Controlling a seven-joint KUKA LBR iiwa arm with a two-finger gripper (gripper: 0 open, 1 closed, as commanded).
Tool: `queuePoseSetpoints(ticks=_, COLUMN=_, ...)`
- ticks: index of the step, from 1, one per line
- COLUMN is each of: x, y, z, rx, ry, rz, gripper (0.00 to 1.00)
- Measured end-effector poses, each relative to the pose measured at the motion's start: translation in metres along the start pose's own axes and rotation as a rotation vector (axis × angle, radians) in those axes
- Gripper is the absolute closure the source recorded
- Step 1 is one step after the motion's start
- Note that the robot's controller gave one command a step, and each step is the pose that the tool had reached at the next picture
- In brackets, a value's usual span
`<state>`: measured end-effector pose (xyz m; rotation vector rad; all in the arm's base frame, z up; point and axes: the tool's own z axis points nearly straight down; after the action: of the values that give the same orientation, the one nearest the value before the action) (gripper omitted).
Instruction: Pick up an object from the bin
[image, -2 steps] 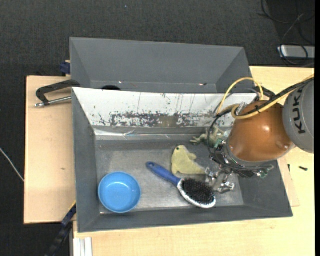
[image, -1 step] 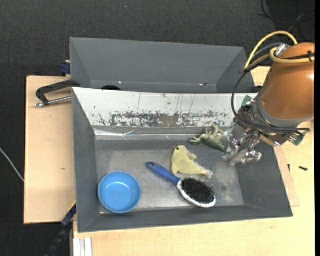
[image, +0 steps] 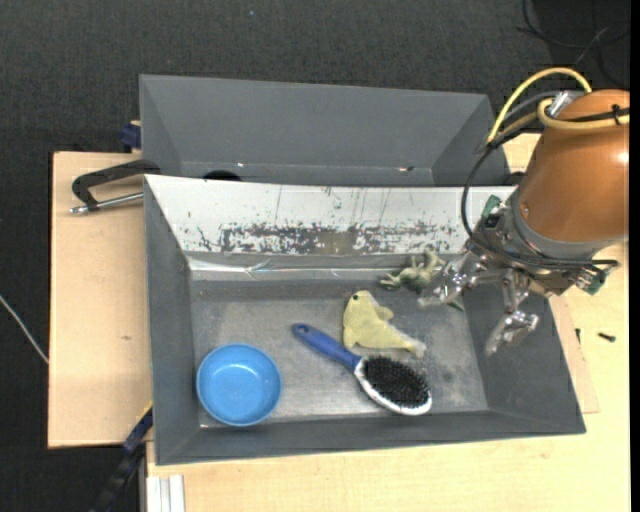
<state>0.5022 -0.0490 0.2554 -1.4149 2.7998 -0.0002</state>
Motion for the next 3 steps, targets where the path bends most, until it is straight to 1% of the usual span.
queuePoseSetpoints(ticks=1, x=-0.046, y=-0.037, z=0.146, rx=-0.007, ry=0.003, rz=-0.164, gripper=0.00)
queuePoseSetpoints(ticks=2, x=-0.072, y=0.025, z=0.170, rx=0.013, ry=-0.005, rz=-0.297, gripper=0.00)
queuePoseSetpoints(ticks=3, x=-0.100, y=0.055, z=0.169, rx=0.012, ry=-0.009, rz=-0.343, gripper=0.00)
